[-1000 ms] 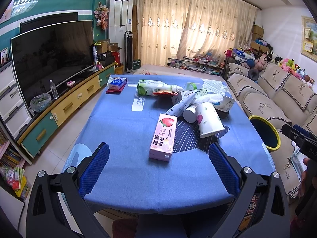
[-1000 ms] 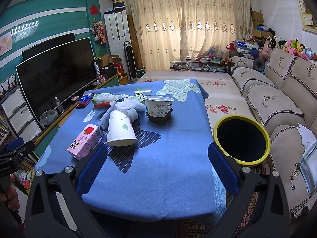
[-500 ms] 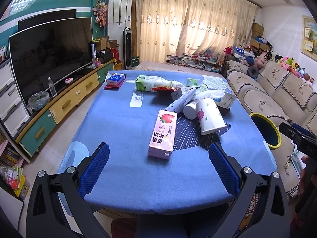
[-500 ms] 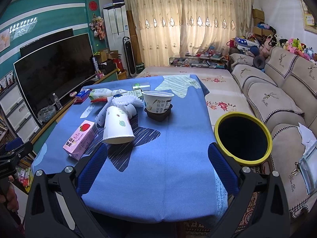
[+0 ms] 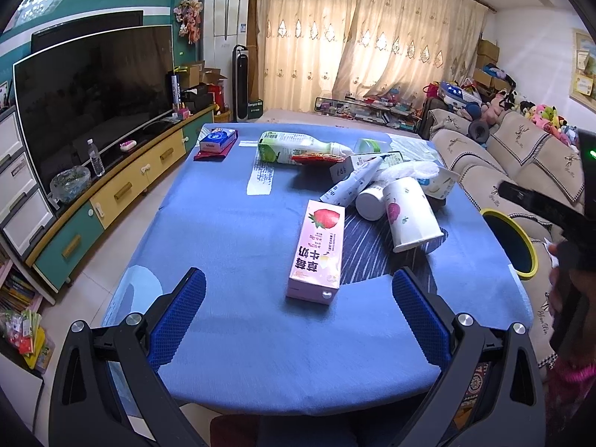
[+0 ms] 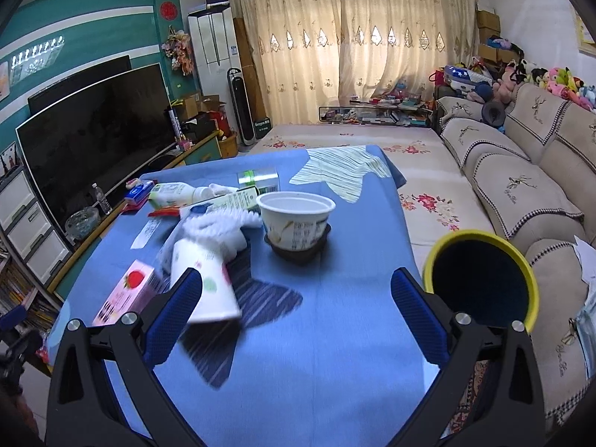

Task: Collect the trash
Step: 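Grasp the white yogurt cup rim with the right gripper, then drop the yogurt cup into the yellow bin while the left tool nears the paper cup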

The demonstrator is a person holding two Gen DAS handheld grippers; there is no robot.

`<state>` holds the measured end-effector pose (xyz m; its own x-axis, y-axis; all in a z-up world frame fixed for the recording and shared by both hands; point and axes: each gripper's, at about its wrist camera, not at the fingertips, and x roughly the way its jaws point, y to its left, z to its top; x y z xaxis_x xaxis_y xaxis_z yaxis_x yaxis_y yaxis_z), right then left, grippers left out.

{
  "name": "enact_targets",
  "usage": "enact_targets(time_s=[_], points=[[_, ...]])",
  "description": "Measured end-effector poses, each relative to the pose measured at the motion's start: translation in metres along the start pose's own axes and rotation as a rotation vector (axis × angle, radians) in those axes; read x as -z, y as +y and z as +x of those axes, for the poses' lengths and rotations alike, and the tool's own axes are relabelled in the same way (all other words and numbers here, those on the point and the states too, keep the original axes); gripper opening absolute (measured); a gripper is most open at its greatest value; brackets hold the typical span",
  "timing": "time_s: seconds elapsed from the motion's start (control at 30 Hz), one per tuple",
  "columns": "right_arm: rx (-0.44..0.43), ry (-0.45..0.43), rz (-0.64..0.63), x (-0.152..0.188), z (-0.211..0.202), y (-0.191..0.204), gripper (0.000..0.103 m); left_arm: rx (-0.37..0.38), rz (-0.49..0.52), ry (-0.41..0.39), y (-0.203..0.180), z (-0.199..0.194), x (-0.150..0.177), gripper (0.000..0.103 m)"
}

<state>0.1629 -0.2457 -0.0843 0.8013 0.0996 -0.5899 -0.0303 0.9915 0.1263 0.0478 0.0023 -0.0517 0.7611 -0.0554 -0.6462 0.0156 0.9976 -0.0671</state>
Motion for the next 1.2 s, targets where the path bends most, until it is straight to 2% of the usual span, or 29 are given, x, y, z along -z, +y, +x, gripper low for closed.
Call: enact_targets(time_s=[0.33,0.63,0.7,0.73,0.77,0.8,0.93,1.2], points=[[-0.012,0.100,0.009,-0.022,0.098,0.000,0.093,-0.009,-0.002,0.020,0.009,0.029,-0.009,0.099],[-0.025,0.144,0.025,-0.036,0.135,-0.004,0.093,0.004,-0.014,0.055,0.013,0.055,-0.014,0.099],[-0.031,0.153,0.029,-0.037,0.140,-0.005,0.093,0.007,-0.016,0.059,0.013,0.059,-0.013,0.099],[-0.033,0.157,0.029,-0.038,0.142,-0.005,0.088,0.009,-0.017,0.062,0.013,0.060,-0.014,0.099],[-0.039,0.163,0.030,-0.039,0.144,-0.005,0.076,0.011,-0.019,0.064,0.014,0.062,-0.014,0.099],[-0.045,0.168,0.035,-0.039,0.146,-0.005,0.075,0.012,-0.021,0.066,0.014,0.064,-0.014,0.099],[-0.056,0.166,0.041,-0.040,0.143,-0.006,0.074,0.014,-0.020,0.070,0.013,0.065,-0.013,0.099],[-0.061,0.086,0.050,-0.048,0.104,-0.009,0.074,0.025,-0.009,0.060,0.008,0.060,-0.011,0.099]])
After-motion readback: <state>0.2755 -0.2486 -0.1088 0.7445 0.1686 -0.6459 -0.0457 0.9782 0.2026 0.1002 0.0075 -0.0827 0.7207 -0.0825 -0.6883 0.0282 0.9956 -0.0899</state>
